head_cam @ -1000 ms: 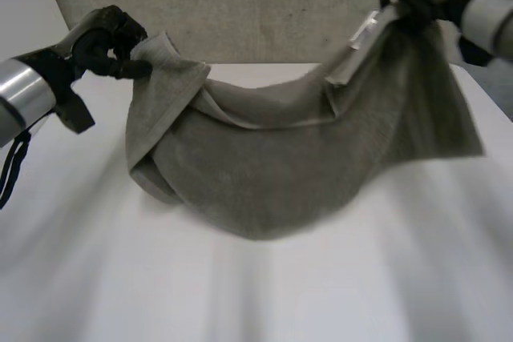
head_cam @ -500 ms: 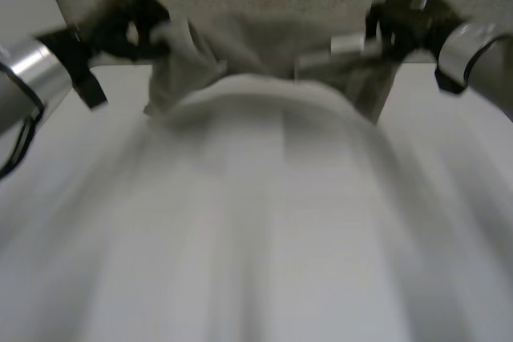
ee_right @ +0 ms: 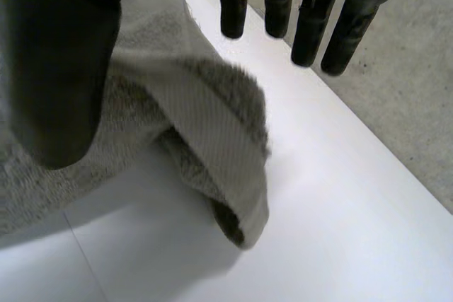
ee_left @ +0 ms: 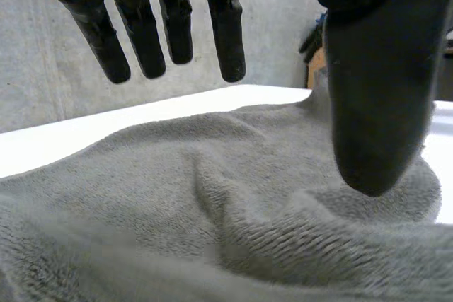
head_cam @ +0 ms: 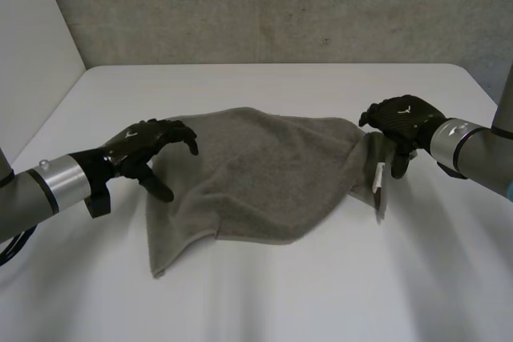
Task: Fold the towel.
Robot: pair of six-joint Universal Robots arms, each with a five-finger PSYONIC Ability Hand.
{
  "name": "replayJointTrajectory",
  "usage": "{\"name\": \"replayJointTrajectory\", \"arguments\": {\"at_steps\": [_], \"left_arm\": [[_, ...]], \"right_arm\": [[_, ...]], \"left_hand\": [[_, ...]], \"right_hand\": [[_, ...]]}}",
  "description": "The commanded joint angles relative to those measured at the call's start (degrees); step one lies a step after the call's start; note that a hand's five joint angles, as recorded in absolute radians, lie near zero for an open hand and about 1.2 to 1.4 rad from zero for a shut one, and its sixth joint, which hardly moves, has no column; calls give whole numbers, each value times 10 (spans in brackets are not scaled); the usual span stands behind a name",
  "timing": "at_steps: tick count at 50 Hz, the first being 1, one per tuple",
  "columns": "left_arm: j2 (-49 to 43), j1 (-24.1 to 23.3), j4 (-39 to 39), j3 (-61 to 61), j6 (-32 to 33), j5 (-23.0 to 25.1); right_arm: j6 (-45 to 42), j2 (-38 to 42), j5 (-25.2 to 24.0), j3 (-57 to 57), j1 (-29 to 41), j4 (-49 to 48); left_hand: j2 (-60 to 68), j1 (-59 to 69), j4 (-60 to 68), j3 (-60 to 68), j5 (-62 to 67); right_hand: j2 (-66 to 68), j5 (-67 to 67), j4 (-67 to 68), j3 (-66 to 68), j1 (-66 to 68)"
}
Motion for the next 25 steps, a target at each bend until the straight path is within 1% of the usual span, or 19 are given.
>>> {"name": "replayJointTrajectory", "arguments": {"at_steps": [1, 2, 4, 7, 9, 10, 12, 13, 14, 15, 16, 17, 18, 20, 21, 23, 24, 25], "left_arm": [[53, -2, -91, -3, 47, -2], [53, -2, -91, -3, 47, -2], [79, -4, -112, -15, 54, -5], [95, -6, -116, -25, 51, -12], [125, -14, -115, -52, 48, -47], [125, -14, -115, -52, 48, -47], [147, -30, -111, -86, 48, -94], [147, -30, -111, -86, 48, -94], [154, -44, -103, -101, 48, -121], [154, -44, -103, -101, 48, -121], [160, -58, -90, -118, 48, -150], [162, -72, -72, -136, 48, -182], [162, -72, -72, -137, 48, -182], [166, -96, -26, -175, 49, -241], [166, -96, -25, -175, 49, -241], [167, -117, 22, -206, 48, -291], [167, -118, 22, -206, 48, -291], [166, -129, 43, -217, 48, -312]], "right_arm": [[-8, -73, -40, 67, -2, -43], [-8, -73, -40, 67, -2, -43], [-21, -102, -70, 100, -9, -67], [-30, -114, -81, 116, -16, -75], [-56, -136, -99, 144, -34, -78], [-56, -137, -99, 145, -34, -78], [-94, -157, -117, 180, -41, -79], [-94, -157, -117, 181, -41, -79], [-118, -165, -128, 203, -42, -80], [-146, -169, -139, 226, -43, -80], [-147, -169, -139, 226, -43, -80], [-177, -173, -147, 248, -45, -81], [-177, -173, -147, 248, -46, -81], [-233, -176, -152, 286, -54, -87], [-233, -176, -152, 286, -54, -87], [-256, -177, -151, 316, -61, -109], [-256, -177, -151, 316, -61, -109], [-257, -177, -150, 329, -62, -126]], "left_hand": [[-66, -61, -70, -72, -52], [-66, -61, -70, -72, -52], [-65, -60, -69, -71, -50], [-65, -60, -69, -71, -50], [-61, -56, -65, -67, -47], [-61, -56, -65, -67, -47], [-60, -55, -64, -66, -45], [-60, -55, -64, -66, -45], [-60, -55, -64, -66, -45], [-60, -55, -64, -66, -45], [-58, -53, -62, -64, -44], [-58, -53, -62, -64, -44], [-58, -53, -62, -64, -44], [-56, -51, -60, -62, -42], [-56, -51, -60, -62, -42], [-58, -53, -62, -64, -44], [-58, -53, -62, -64, -44], [-60, -55, -64, -66, -45]], "right_hand": [[-51, -33, -48, -47, -53], [-51, -33, -48, -47, -53], [-51, -33, -48, -47, -53], [-51, -33, -48, -47, -53], [-51, -33, -48, -47, -53], [-51, -33, -48, -47, -53], [-51, -33, -48, -47, -53], [-51, -33, -48, -47, -53], [-51, -33, -48, -47, -53], [-51, -33, -48, -47, -53], [-51, -33, -48, -47, -53], [-51, -33, -48, -47, -53], [-51, -33, -48, -47, -53], [-51, -33, -48, -47, -53], [-51, -33, -48, -47, -53], [-51, -33, -48, -47, -53], [-51, -33, -48, -47, -53], [-51, -33, -48, -47, -53]]}}
